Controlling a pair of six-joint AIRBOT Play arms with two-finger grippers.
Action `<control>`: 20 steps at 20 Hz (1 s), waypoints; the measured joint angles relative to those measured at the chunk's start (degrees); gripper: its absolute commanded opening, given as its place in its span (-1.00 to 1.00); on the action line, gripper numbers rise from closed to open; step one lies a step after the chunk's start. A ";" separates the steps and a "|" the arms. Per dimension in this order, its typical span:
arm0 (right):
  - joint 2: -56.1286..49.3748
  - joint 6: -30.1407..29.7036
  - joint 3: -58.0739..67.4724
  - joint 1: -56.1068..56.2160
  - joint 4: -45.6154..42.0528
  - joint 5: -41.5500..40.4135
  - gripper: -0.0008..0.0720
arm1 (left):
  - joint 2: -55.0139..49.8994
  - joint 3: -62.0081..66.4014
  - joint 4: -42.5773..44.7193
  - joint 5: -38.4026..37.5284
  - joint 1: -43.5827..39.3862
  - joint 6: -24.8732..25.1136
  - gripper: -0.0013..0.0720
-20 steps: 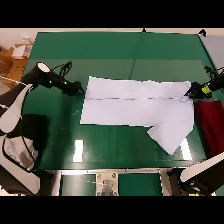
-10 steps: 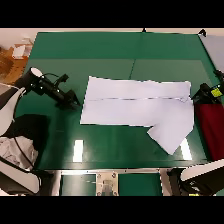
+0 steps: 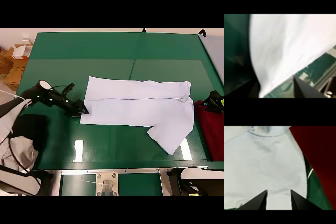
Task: Fold the shirts.
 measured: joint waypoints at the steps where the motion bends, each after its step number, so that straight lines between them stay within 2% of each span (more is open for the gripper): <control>1: 0.33 -0.11 -0.48 -0.09 0.39 -0.52 -0.02 | -0.15 -0.28 0.37 1.57 -0.83 0.57 -0.90; 5: 0.90 -0.20 -1.44 -0.26 1.05 -1.66 -0.02 | 0.04 0.24 1.07 1.05 -1.55 2.67 -0.91; 10: 1.31 0.37 -3.96 -0.28 1.88 -0.28 -0.02 | 0.24 1.09 3.98 -1.51 3.23 2.89 -0.91; 14: 4.26 2.05 -10.62 -0.31 1.95 1.44 -0.02 | 0.28 1.25 4.83 -2.16 7.10 3.50 -0.90; 15: 5.53 2.80 -12.87 -0.31 1.57 1.62 -0.02 | 0.31 1.27 4.98 -2.34 7.63 3.85 -0.44; 16: 7.02 3.87 -15.32 -0.33 1.07 1.77 -0.02 | 0.31 1.29 4.92 -2.89 8.00 4.09 0.32; 20: 14.29 8.76 -27.17 -0.35 -1.97 2.03 0.01 | 0.37 2.43 5.42 -6.60 10.45 3.96 0.37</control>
